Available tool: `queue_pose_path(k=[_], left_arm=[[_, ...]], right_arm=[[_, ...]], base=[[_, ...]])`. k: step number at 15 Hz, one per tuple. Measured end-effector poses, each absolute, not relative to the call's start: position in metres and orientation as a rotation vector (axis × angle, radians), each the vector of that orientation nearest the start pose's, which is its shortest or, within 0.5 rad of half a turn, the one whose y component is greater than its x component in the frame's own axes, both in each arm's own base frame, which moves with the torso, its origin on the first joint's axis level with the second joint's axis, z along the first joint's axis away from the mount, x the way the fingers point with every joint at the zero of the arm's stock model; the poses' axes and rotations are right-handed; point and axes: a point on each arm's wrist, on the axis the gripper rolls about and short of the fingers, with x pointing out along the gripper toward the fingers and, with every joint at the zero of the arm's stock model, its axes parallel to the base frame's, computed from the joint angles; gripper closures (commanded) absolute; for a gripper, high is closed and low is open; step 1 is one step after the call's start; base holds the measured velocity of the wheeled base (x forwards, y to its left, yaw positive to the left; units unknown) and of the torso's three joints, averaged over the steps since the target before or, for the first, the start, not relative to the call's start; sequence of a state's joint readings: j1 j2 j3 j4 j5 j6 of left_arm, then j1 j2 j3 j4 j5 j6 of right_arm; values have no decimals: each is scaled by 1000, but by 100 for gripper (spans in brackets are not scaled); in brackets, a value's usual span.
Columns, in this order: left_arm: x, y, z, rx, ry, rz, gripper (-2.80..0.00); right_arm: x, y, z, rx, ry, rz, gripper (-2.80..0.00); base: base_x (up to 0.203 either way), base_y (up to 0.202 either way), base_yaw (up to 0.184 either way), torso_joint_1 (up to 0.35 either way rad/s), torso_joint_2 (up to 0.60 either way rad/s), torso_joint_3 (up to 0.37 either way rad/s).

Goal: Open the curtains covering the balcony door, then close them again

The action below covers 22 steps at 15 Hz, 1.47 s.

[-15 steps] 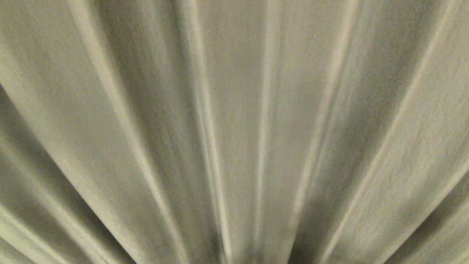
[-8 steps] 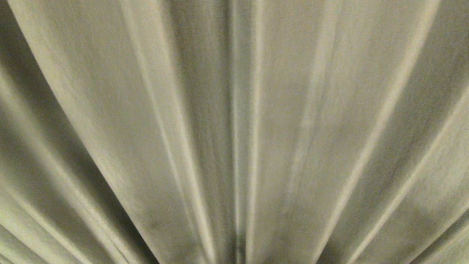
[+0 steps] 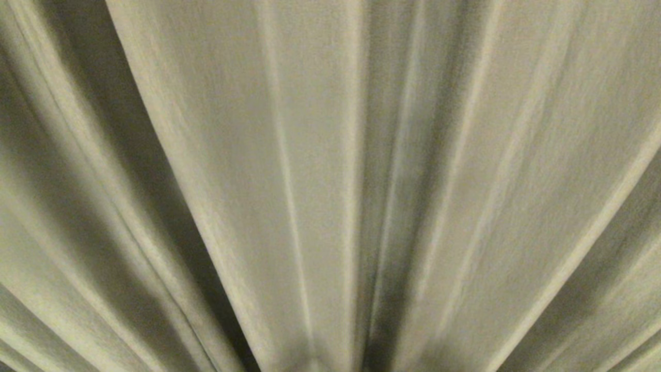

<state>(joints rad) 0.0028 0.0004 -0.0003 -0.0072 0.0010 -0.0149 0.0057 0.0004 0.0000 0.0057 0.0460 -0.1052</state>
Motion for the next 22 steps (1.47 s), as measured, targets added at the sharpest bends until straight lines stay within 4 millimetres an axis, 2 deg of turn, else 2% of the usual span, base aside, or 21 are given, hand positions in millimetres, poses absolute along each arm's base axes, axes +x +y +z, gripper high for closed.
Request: queue_pose_path(k=[22], left_arm=[[-23,0,76,-15,-7,3,0]], right_arm=[[-23,1,75,-105,4,51,0]], base=[[0,191,1,3,2,2]])
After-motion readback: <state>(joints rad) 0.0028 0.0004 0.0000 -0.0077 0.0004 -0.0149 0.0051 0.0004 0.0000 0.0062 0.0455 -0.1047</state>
